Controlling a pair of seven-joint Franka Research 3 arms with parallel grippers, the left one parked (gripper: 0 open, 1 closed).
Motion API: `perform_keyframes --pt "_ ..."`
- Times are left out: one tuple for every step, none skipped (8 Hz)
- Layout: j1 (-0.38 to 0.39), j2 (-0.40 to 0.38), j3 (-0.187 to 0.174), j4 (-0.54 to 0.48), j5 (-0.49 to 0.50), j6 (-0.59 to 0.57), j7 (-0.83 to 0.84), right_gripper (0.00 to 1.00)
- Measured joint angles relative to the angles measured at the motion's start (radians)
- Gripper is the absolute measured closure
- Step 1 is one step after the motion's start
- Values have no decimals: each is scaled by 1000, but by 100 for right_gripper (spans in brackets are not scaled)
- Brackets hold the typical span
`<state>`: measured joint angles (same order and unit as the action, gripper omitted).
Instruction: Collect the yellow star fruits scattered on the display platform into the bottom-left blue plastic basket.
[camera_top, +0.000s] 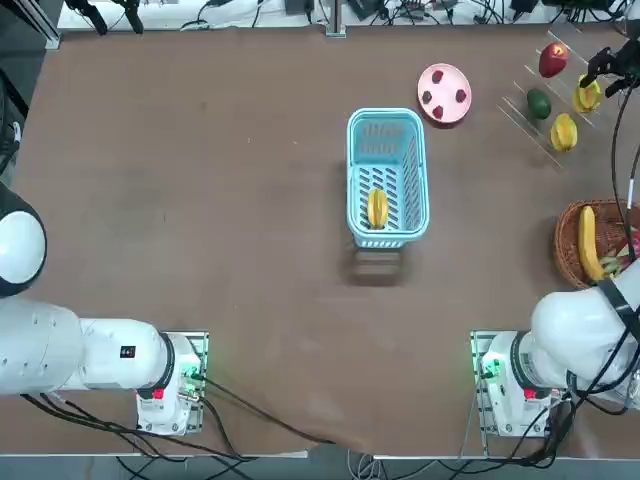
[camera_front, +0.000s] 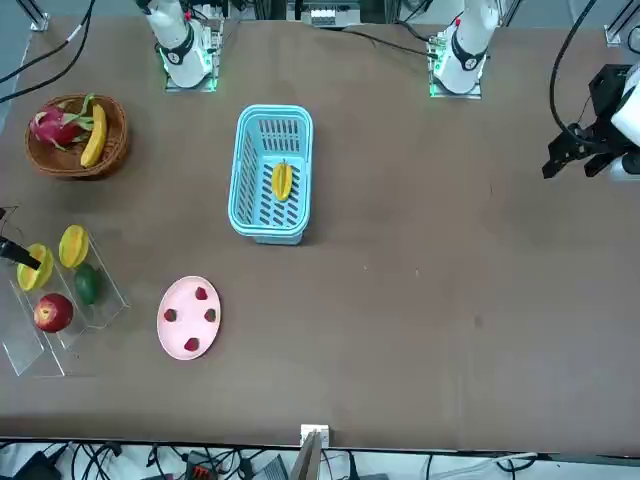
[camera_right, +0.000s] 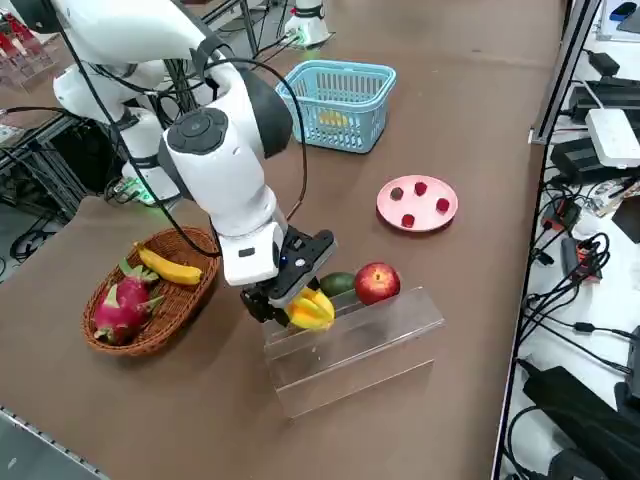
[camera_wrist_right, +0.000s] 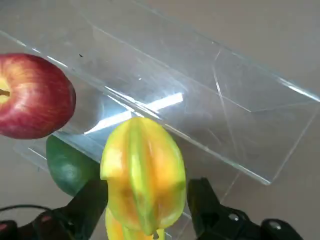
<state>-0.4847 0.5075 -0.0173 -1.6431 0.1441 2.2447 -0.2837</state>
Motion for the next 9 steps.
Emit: perform_keyframes --pt "0 0 0 -3 0 2 0 7" --pt "0 0 0 -3 0 3 0 26" --pt "1 -1 0 -3 1 4 0 28" --pt "1 -2 1 -3 3 7 0 34" --pt "1 -5 0 -2 3 11 1 54" --pt "2 -9 3 -2 7 6 1 74" --pt "5 -13 4 -2 7 5 1 79" --pt "6 -14 4 -3 6 5 1 79" --pt "11 -18 4 -1 5 -9 1 79"
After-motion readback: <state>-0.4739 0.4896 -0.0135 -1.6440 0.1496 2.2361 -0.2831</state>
